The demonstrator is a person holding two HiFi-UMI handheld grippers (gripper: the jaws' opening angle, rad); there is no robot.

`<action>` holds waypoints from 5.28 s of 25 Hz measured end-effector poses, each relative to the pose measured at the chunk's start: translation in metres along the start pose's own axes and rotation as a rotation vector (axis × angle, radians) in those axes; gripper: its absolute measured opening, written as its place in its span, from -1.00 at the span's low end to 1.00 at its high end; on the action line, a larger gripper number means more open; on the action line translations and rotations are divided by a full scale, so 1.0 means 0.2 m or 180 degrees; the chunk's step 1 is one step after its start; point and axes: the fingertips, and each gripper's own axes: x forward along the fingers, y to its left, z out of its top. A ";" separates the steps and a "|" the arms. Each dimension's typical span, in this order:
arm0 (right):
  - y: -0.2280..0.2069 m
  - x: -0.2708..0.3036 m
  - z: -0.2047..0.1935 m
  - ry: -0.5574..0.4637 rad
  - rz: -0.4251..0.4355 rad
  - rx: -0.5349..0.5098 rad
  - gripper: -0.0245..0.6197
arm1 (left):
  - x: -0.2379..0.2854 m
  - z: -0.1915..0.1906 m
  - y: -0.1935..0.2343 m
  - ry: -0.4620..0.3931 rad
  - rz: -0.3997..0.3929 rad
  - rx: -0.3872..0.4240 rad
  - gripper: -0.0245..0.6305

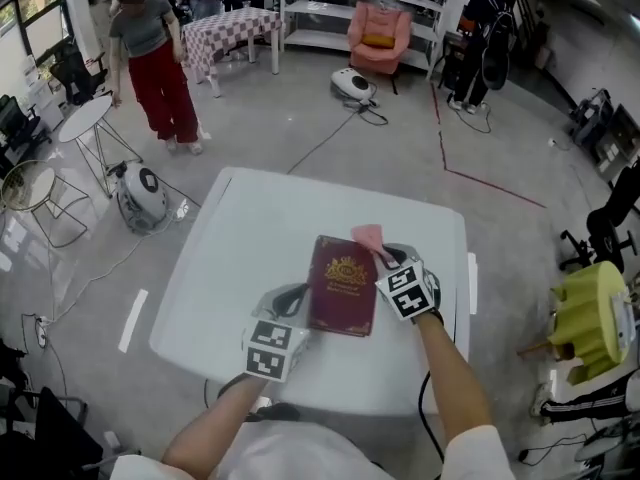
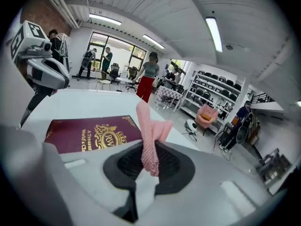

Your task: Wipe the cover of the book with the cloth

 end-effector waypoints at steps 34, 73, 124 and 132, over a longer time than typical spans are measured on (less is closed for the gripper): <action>0.60 -0.35 -0.18 0.0071 0.1029 -0.0142 -0.80 | 0.02 -0.05 -0.03 0.0015 0.0040 -0.0210 -0.91; 0.28 0.28 0.18 0.0225 0.0544 -0.0393 -0.80 | 0.09 -0.09 0.30 0.0144 0.0032 -0.0066 -0.91; 0.41 0.22 0.43 0.0199 0.0985 -0.1348 -0.80 | 0.02 -0.10 0.37 0.0058 0.0199 -0.0218 -0.91; 0.48 0.53 0.42 0.0639 0.1196 -0.1875 -0.80 | 0.05 -0.10 0.57 0.0017 0.0220 -0.0316 -0.91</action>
